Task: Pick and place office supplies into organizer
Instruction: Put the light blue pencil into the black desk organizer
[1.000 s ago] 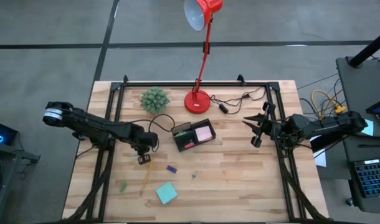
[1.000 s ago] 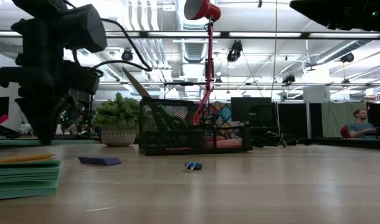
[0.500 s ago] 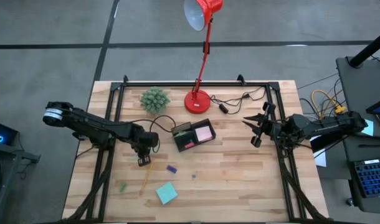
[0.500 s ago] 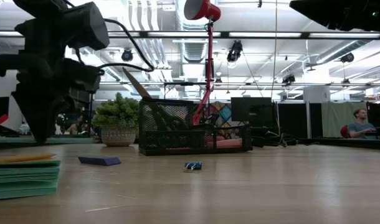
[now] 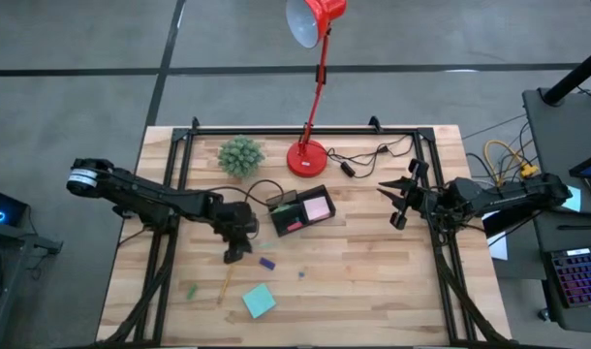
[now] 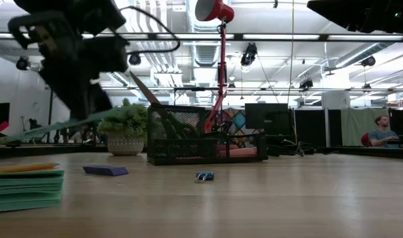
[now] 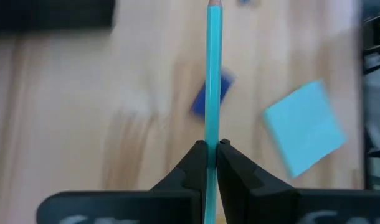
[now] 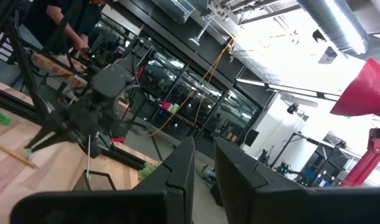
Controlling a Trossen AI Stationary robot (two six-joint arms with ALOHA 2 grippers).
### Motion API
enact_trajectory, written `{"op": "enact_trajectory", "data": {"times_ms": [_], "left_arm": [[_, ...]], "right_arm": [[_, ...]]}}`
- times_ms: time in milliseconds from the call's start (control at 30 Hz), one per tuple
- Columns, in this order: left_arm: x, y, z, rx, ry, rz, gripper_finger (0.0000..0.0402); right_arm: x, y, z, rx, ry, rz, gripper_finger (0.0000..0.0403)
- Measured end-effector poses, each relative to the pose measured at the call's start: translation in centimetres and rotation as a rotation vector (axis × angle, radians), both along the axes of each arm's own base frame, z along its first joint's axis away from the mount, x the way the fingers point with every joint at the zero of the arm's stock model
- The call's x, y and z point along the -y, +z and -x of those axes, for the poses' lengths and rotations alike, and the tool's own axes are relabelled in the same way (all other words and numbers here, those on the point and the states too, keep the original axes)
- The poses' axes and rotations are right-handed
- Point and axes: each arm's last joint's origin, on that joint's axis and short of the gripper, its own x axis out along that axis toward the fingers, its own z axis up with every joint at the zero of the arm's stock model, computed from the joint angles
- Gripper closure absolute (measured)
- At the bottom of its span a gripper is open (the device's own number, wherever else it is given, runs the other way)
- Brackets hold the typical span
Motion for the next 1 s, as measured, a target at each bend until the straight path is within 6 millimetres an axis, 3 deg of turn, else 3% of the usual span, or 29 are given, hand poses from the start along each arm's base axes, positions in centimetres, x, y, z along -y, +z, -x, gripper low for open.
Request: {"op": "enact_trajectory", "data": {"times_ms": [600,867,1000], "left_arm": [[1.0,5.1,-3.2,0.730,-0.303,0.056,0.0395],[1.1,5.5,-3.2,0.764,-0.339,0.087,0.0395],[1.3,6.7,-3.2,0.811,-0.387,0.207,0.0395]], "right_arm": [[0.0,0.0,0.0,0.000,0.000,0.000,0.0351],[0.0,0.0,0.0,0.000,-0.001,0.001,0.0351],[0.0,0.0,0.0,0.000,-0.001,0.001,0.0351]]}}
